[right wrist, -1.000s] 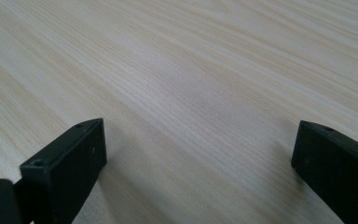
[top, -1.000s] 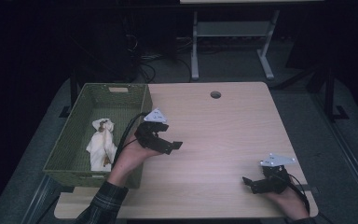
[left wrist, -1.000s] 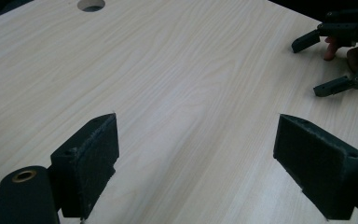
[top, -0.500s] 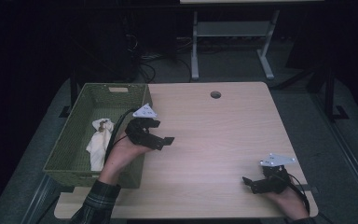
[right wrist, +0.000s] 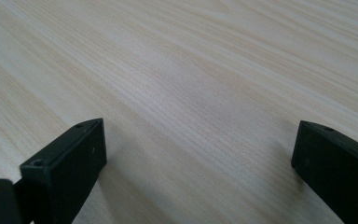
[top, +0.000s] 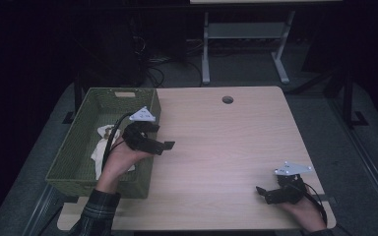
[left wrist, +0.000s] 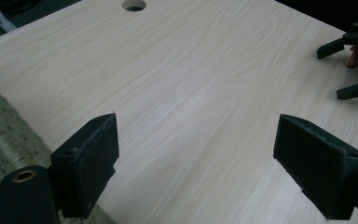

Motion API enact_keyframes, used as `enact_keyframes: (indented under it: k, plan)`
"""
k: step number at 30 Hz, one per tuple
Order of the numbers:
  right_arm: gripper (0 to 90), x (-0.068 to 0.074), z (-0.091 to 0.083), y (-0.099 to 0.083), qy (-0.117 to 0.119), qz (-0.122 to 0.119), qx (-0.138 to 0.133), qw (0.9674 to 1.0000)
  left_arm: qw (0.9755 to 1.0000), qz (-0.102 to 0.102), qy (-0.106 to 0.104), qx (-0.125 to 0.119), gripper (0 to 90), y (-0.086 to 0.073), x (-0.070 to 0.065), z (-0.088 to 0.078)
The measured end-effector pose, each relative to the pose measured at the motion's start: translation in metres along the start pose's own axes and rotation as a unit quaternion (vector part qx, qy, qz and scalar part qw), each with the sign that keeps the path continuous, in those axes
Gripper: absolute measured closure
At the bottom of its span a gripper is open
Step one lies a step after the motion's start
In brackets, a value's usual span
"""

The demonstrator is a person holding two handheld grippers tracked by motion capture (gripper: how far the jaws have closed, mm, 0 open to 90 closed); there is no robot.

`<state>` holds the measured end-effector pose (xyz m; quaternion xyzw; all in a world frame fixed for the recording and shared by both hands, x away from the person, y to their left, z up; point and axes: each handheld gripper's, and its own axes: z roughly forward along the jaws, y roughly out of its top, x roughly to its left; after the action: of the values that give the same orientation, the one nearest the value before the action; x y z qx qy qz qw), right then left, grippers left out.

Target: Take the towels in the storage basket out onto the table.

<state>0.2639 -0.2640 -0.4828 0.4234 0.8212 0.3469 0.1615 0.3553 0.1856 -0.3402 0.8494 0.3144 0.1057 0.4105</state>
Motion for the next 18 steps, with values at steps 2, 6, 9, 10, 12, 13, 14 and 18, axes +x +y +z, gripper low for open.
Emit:
enact_keyframes:
  k: [2, 6, 9, 10, 12, 13, 14, 18]
  plan:
    - [2.6, 0.0, 0.0, 0.0, 0.0, 0.0, 0.0, 1.0, 1.0, -0.003, 0.004, -0.004, 13.3, -0.002, 0.003, -0.003]
    - [2.6, 0.0, 0.0, 0.0, 0.0, 0.0, 0.0, 1.0, 0.9999, -0.005, 0.008, -0.003, 13.3, -0.004, 0.008, -0.007]
    - [2.7, 0.0, 0.0, 0.0, 0.0, 0.0, 0.0, 1.0, 0.9998, -0.009, 0.017, -0.005, 13.3, -0.007, 0.014, -0.014]
    - [2.7, 0.0, 0.0, 0.0, 0.0, 0.0, 0.0, 1.0, 0.9998, -0.009, 0.017, -0.005, 13.3, -0.007, 0.014, -0.014]
    - [2.6, 0.0, 0.0, 0.0, 0.0, 0.0, 0.0, 1.0, 0.9997, -0.012, 0.021, -0.007, 13.3, -0.008, 0.016, -0.017]
    - [2.7, 0.0, 0.0, 0.0, 0.0, 0.0, 0.0, 1.0, 0.9996, -0.013, 0.025, -0.006, 13.3, -0.01, 0.019, -0.019]
    - [2.7, 0.0, 0.0, 0.0, 0.0, 0.0, 0.0, 1.0, 0.9996, -0.013, 0.025, -0.006, 13.3, -0.01, 0.019, -0.019]
    - [2.7, 0.0, 0.0, 0.0, 0.0, 0.0, 0.0, 1.0, 0.999, -0.02, 0.039, -0.008, 13.3, -0.014, 0.026, -0.026]
